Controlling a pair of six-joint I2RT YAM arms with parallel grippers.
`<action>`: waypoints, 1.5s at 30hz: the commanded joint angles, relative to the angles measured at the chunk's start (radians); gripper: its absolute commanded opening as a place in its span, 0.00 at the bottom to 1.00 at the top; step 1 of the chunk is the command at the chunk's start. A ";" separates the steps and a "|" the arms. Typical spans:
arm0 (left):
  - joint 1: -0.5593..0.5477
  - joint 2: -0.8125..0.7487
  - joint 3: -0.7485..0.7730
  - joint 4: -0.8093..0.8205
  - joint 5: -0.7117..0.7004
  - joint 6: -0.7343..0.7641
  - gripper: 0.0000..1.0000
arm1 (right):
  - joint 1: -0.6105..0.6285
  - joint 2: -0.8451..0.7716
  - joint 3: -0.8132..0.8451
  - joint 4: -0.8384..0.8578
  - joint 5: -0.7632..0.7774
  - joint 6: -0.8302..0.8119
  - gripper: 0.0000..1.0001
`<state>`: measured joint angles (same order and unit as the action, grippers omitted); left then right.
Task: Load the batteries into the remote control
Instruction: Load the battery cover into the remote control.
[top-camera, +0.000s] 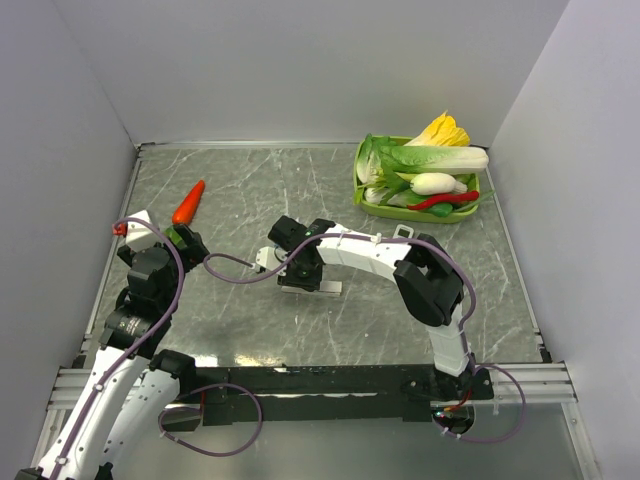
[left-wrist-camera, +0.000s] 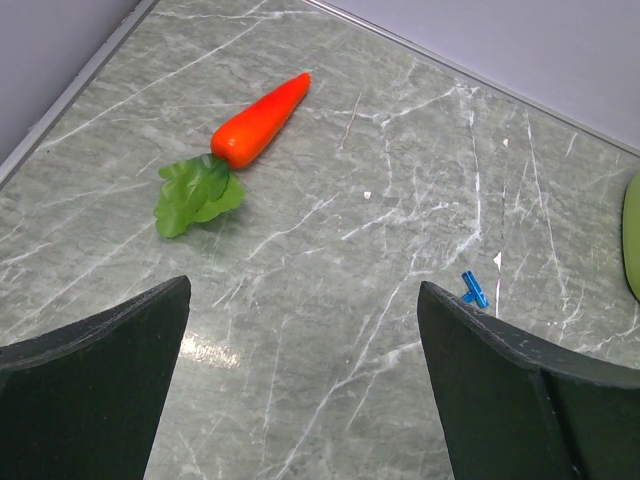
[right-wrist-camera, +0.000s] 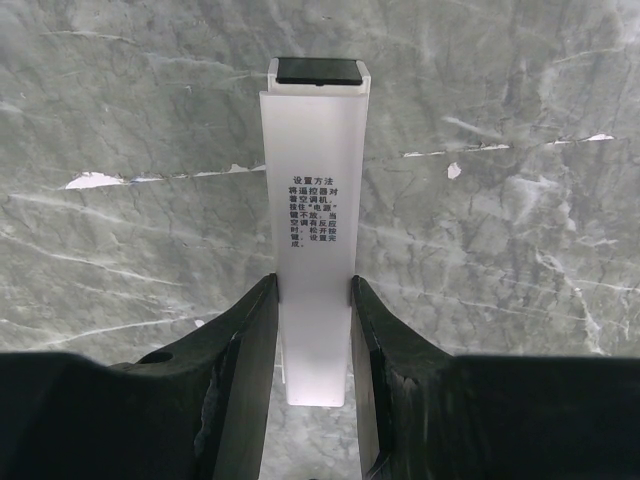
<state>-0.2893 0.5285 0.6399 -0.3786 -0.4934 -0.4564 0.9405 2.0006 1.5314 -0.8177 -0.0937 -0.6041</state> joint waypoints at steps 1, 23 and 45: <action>0.006 0.005 0.010 0.037 0.007 0.015 0.99 | 0.007 -0.003 0.004 -0.024 0.002 -0.002 0.24; 0.006 0.008 0.010 0.037 0.018 0.013 0.99 | 0.009 0.010 -0.022 0.002 0.040 0.020 0.41; 0.006 0.010 0.010 0.035 0.029 0.015 1.00 | 0.009 -0.008 -0.010 -0.008 0.069 -0.016 0.51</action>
<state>-0.2893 0.5343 0.6399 -0.3786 -0.4820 -0.4564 0.9413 2.0006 1.5120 -0.8158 -0.0456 -0.5880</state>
